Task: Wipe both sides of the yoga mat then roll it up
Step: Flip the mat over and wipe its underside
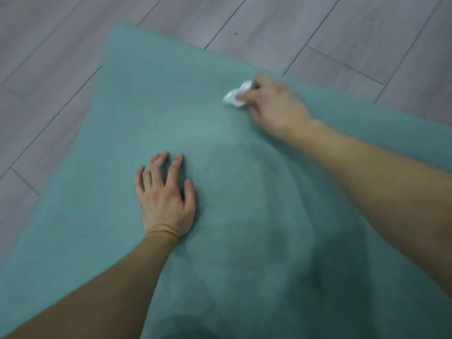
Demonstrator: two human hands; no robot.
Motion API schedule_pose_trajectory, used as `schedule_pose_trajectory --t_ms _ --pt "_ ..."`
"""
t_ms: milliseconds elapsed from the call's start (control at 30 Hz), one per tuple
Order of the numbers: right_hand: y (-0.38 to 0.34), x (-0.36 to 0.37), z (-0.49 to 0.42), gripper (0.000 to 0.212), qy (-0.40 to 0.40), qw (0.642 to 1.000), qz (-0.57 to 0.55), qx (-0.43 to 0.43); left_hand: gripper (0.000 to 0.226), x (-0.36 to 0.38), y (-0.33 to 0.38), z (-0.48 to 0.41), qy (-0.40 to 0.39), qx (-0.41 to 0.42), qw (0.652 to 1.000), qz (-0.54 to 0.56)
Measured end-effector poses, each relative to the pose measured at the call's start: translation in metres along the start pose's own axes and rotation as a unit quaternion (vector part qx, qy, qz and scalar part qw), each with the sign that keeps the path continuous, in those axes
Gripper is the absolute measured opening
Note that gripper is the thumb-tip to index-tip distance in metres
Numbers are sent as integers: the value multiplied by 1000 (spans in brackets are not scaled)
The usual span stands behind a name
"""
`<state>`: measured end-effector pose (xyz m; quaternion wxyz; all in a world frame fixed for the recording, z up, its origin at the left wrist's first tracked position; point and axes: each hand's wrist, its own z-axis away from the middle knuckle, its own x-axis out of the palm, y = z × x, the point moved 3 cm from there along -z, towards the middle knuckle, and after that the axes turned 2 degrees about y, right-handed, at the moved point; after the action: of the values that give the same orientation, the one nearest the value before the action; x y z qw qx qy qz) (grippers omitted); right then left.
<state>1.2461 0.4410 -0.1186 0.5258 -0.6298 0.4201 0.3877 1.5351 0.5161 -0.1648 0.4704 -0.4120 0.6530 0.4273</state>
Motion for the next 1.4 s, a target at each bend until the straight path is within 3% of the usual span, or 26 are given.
schedule_pose_trajectory --t_ms 67,133,200,267,333,400,433,500,567,600,633,700,767,800,833,900,967,1033,1100,1167,1233,1267,1300,1333,1400 --pt "27 -8 -23 39 83 982 1 169 56 1 0 1 -2 1 1000 -2" --pt "-9 12 -12 37 65 979 -30 193 55 2 -1 0 -3 4 1000 1" --pt "-70 41 29 40 -4 993 -96 68 54 3 -3 -1 -3 5 1000 1" --pt "-119 51 83 38 -87 979 -169 -74 54 4 -3 -1 3 9 1000 2" --pt "-124 40 99 34 -131 963 -175 -161 55 4 -4 -2 -1 11 1000 10" --pt "-97 34 68 37 -104 966 -110 -208 54 4 -1 -1 -8 8 1000 9" --pt "-74 28 39 40 -64 982 -87 -156 53 3 -1 -1 -7 7 1000 7" --pt "-22 13 -15 40 52 997 -35 54 51 -4 -8 -5 -9 22 1000 7" --pt "-5 8 -34 34 119 960 -38 249 49 -9 -27 -21 -19 105 994 -12" --pt "-20 20 -31 35 116 955 -38 269 47 -10 -38 -31 -35 164 986 -23" --pt "-50 33 -19 37 82 972 -54 213 47 -11 -51 -41 -46 212 976 -29" --pt "-120 62 29 38 -24 991 -131 -10 49 -11 -70 -51 -39 211 976 -29" --pt "-146 69 63 33 -111 964 -138 -199 52 -8 -74 -53 -25 153 988 -13" --pt "-135 65 55 31 -103 956 -122 -246 53 -8 -74 -52 -24 133 991 -7" --pt "-114 58 35 33 -59 968 -93 -225 53 -8 -74 -51 -23 129 991 -6" --pt "-55 36 -15 42 53 998 -36 -23 53 -10 -75 -52 -18 126 992 3" --pt "-16 23 -46 37 153 969 -22 192 55 -13 -73 -54 -12 115 993 7" --pt "-33 34 -49 32 189 941 -42 278 58 -10 -75 -53 -5 98 995 -4" --pt "-84 56 -26 36 139 969 -91 185 61 -8 -80 -52 0 60 998 -12" --pt "-136 76 16 35 17 989 -147 -19 63 -6 -83 -52 9 15 1000 -17" --pt "-156 74 43 35 -106 963 -158 -193 65 -5 -86 -51 23 -11 1000 -14" --pt "-149 69 39 34 -122 954 -129 -242 64 -4 -87 -51 24 -14 1000 -10" --pt "-133 65 23 36 -103 961 -92 -240 64 -3 -87 -51 22 -15 1000 -7" --pt "-110 57 0 44 -59 979 -66 -183 63 -2 -87 -52 19 -16 1000 -7" --pt "-58 38 -42 51 41 999 -4 14 61 -2 -87 -53 13 -17 1000 -14"
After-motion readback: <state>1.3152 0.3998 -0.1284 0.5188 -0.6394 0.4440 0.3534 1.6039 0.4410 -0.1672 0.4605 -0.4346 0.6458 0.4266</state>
